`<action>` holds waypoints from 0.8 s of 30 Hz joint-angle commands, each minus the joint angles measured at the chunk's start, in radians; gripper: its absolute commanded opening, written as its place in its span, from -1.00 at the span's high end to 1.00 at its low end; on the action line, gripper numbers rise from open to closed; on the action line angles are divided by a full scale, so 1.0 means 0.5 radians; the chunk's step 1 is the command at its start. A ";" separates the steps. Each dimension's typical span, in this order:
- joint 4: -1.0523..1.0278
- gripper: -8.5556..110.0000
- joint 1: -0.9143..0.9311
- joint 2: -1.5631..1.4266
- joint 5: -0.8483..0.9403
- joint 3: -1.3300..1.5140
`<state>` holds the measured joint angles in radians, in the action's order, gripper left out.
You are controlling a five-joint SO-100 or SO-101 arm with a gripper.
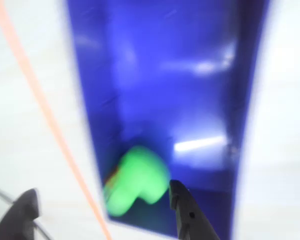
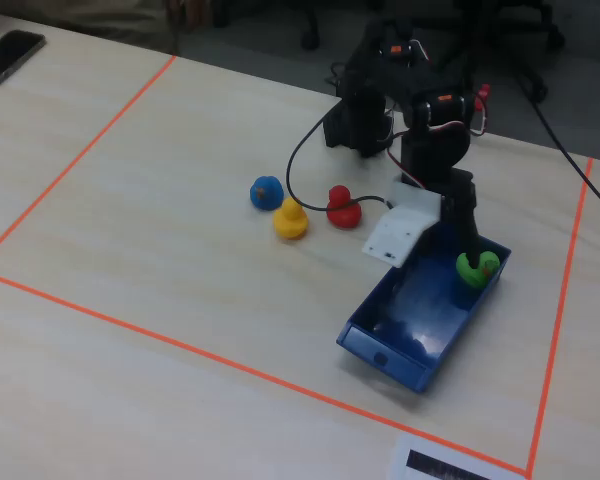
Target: Grasp green duck and put it into box.
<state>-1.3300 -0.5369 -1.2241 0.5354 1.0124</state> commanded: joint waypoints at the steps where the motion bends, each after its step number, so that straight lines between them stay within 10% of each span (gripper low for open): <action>1: 0.101 0.85 0.150 -0.749 0.150 0.383; 24: 0.368 0.85 1.009 -3.952 1.491 3.175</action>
<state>-1.0707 -0.0399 -3.0618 1.2471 2.5173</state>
